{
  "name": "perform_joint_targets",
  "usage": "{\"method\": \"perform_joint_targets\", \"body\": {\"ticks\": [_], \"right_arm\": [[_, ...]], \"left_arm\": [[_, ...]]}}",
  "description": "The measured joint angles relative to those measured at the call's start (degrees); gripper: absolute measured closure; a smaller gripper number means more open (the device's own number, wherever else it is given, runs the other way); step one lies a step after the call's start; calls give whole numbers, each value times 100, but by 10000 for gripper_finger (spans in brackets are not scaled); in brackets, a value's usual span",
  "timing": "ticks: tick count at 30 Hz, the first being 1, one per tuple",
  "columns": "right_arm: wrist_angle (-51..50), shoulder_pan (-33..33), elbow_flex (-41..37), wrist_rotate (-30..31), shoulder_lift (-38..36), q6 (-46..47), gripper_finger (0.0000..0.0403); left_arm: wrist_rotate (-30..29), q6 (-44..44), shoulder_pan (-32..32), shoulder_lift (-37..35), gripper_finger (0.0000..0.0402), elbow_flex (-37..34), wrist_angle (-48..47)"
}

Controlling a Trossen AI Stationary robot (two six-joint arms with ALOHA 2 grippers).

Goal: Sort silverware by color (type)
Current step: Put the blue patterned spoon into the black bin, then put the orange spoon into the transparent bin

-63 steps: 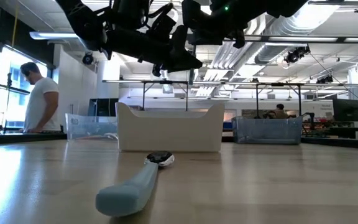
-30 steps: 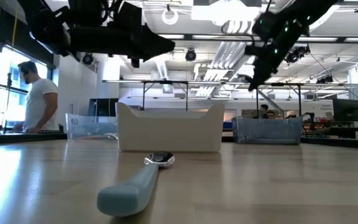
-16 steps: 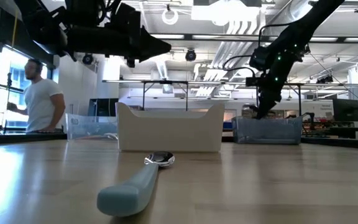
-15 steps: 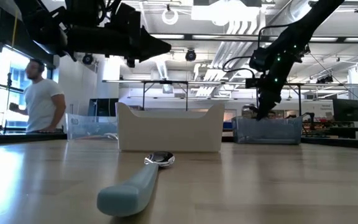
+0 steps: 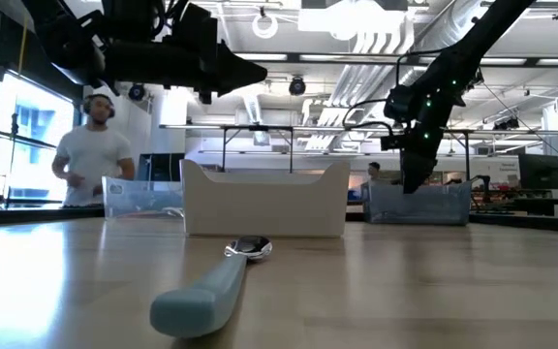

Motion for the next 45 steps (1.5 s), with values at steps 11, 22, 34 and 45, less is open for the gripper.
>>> {"method": "perform_joint_targets", "body": {"ticks": [11,22,34,45], "right_arm": [[-799,530,854,-8,-614,850,306],[2437,1918,-1596,-432,-2500,2395,396],[5856,3991,-3901,1321,-3672,3158,401],[6275,4262,-3945,1508,-3762,2733,402]], "left_arm": [[5,-17,139,2,351,2,-621],[44,380,-275,4,398,2,-1113],[-1423,-13,-1178,-1285,401,11,-3271],[-2600,-2622,-1837,-2321,401,630,-7917]]}}
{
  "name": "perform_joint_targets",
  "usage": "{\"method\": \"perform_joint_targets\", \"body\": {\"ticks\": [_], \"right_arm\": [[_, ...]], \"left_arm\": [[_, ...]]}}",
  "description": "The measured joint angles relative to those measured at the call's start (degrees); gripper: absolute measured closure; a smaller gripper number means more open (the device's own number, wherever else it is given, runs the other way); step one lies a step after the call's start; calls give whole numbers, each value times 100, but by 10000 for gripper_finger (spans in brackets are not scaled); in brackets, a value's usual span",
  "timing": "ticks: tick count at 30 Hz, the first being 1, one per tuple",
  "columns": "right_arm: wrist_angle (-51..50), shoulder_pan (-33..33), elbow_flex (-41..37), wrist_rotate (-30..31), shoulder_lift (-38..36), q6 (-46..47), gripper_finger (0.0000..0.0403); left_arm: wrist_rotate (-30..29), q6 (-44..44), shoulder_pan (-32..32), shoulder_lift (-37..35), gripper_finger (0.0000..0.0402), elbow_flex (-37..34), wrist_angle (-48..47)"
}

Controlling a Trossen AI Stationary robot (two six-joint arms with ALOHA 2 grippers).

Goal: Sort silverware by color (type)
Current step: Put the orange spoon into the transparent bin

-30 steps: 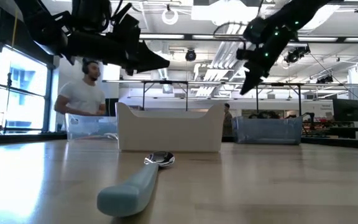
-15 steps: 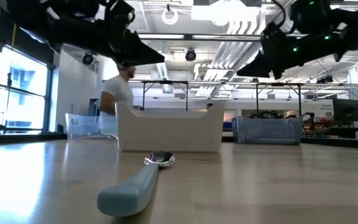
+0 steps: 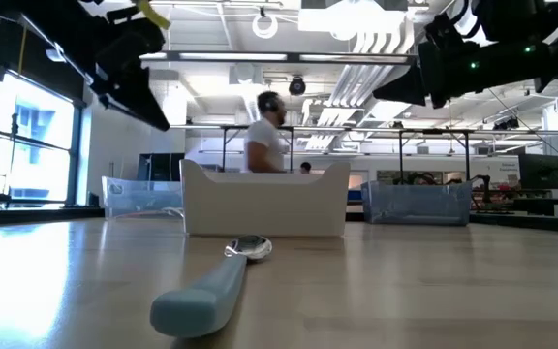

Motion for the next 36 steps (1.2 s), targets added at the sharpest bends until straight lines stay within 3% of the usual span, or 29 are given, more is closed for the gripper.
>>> {"method": "perform_joint_targets", "body": {"ticks": [12,23,30,33,36], "right_arm": [[537,-43,0,-11,0,-722,402],[608,-135,0,-19,4,-1058,402],[748,-669,1,-117,9,-1176,402],[951,-912,1,-339,11,-1175,402],[1206,-1077,2,-626,11,-1131,402]], "left_arm": [[748,-1478,-177,37,391,67,-1407],[1096,-3000,-1296,87,355,179,-2424],[1820,-3756,-1834,940,355,970,-3667],[2322,-4151,-2090,1433,355,1192,-3611],[2448,-5142,-2474,1766,355,1285,-3235]]}}
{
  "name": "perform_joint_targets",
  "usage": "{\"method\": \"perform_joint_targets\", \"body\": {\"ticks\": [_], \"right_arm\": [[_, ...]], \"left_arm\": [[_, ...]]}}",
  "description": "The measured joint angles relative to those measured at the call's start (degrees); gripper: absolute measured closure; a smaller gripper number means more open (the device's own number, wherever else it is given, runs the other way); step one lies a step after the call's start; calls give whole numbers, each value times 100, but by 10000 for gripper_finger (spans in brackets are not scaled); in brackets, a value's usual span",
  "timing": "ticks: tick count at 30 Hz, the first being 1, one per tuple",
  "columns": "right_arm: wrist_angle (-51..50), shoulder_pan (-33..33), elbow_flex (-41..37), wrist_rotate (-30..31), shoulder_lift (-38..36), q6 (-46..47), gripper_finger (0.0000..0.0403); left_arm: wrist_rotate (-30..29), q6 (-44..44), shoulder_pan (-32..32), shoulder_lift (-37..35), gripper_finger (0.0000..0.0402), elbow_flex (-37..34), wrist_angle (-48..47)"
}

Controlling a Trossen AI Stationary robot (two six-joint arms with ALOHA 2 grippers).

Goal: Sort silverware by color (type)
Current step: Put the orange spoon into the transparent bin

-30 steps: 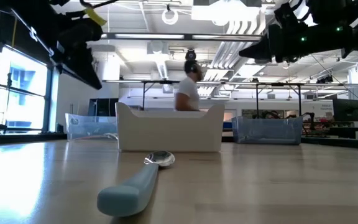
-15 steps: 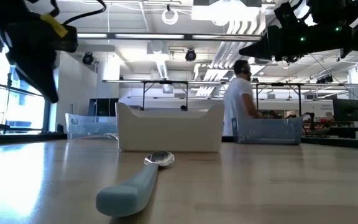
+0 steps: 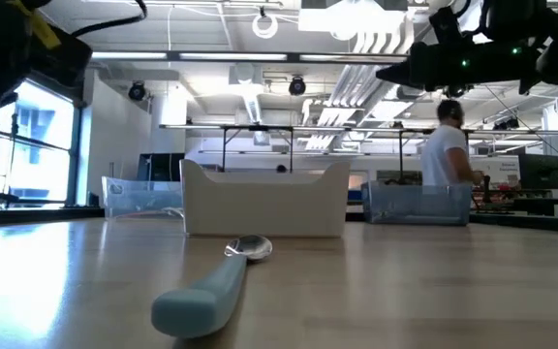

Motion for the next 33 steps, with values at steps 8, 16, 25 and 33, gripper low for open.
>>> {"method": "perform_joint_targets", "body": {"ticks": [8,16,25,33], "right_arm": [[183,-162,0,-211,0,-27,402],[148,-239,0,-207,189,1,402],[219,-239,0,-205,232,44,402],[212,-239,0,-205,234,60,402]], "left_arm": [[-91,-2898,-1186,527,355,7,1403],[774,-3903,-1683,1409,334,252,1522],[943,-4086,-1657,1868,267,262,1954],[1236,-4186,-1622,1972,321,275,1680]]}}
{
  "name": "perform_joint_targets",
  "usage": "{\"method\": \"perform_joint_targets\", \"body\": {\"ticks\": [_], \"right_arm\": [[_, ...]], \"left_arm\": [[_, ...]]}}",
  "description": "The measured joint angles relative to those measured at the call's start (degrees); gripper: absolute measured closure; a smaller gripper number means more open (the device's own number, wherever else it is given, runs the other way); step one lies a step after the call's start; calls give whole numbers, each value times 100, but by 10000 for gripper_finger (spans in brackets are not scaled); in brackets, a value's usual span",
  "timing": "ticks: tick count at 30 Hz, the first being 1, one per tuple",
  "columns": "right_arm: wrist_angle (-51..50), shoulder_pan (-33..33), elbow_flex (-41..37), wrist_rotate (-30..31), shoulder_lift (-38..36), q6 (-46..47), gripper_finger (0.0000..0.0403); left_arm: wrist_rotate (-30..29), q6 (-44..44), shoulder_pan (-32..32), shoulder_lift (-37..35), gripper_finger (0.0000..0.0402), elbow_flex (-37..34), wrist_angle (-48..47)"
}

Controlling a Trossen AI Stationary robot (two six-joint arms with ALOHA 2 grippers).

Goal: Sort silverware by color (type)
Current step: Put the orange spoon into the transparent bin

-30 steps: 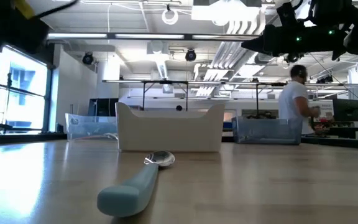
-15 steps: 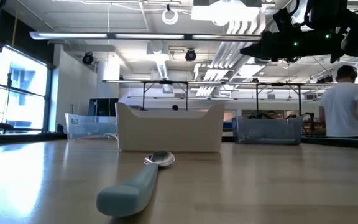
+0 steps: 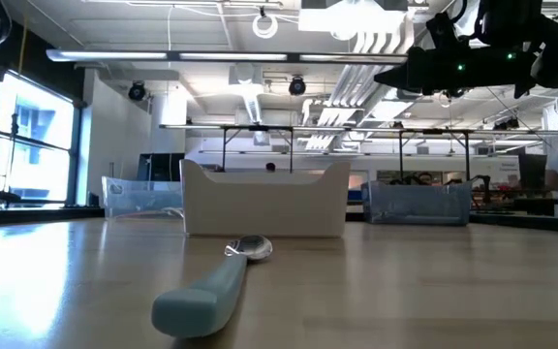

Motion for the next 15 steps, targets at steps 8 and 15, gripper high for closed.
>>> {"method": "perform_joint_targets", "body": {"ticks": [8,15], "right_arm": [[-42,0,0,2,0,2,402],[-73,0,0,1,0,45,402]], "left_arm": [[-343,939,278,-392,392,-24,-527],[-1152,2439,1009,-956,399,-66,-525]]}}
